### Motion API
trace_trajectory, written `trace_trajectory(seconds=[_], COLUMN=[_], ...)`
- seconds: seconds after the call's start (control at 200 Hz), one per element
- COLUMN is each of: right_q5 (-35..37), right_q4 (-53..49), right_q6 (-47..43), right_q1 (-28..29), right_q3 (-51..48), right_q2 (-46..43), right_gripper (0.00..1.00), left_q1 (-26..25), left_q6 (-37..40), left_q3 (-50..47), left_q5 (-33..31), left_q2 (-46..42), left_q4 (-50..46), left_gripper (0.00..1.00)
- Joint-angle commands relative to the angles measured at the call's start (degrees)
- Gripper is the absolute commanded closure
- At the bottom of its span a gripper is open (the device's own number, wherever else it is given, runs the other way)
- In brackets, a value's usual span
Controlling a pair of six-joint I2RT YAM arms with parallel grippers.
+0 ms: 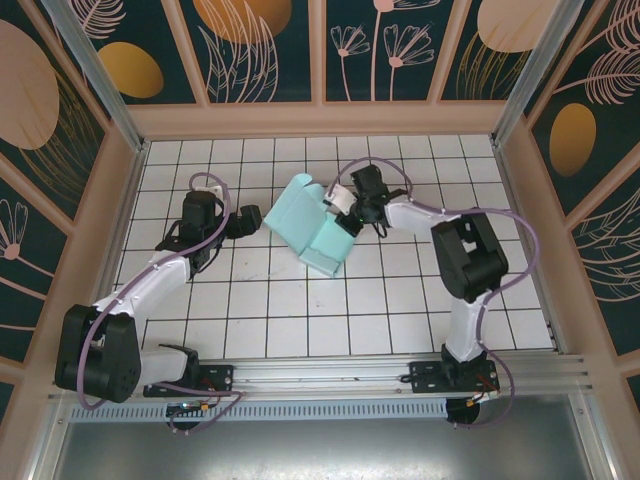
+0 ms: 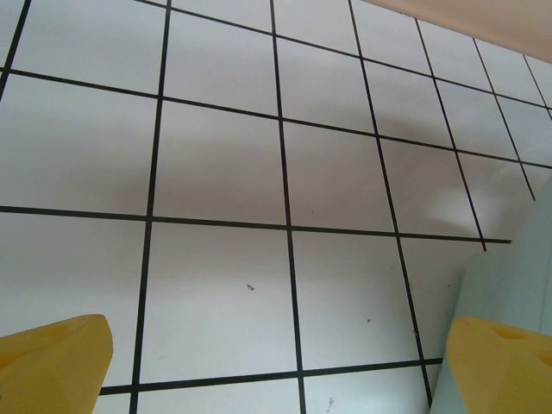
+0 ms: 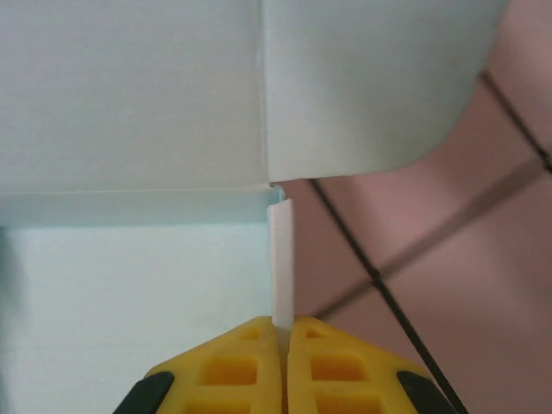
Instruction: Fold the paper box
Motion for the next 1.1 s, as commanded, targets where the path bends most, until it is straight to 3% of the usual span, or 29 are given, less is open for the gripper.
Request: trace_trajectory(seconds=[0.0,0.21,0.42,0.761,1.096], right_q5=[11.99,24.34,30.75,32.09,28.8], right_q4=[14.0,16.34,16.56,15.29,15.3], right_q6=[15.98,41.43,52.52,55.74,56.83], right_q1=[-0.82,-0.98,0.71,2.05,2.4], right_q3=[-6.08,-14.73,-18.04,-17.05,-16.7], right_q2=[-6.45,-12.27,-13.12,-10.98,-9.86], right_gripper=[0.94,0.98,0.98,0.97,0.97], left_q1=[0.43,-0.89,-9.12,-18.97,-20.35], left_q6=[-0.21,-5.33,-12.4,-16.69,-15.5], left_q3=[0.22,1.82,8.66,23.84,31.21], left_q5=[-1.08,2.19,-5.14,-4.78,-0.83], left_q2=[-0.45,2.67,9.99,27.23,35.88], left_q4=[0.74,1.86,-3.29,-6.28,-5.76], left_gripper=[0.01,0.01,0.08,0.29,0.47])
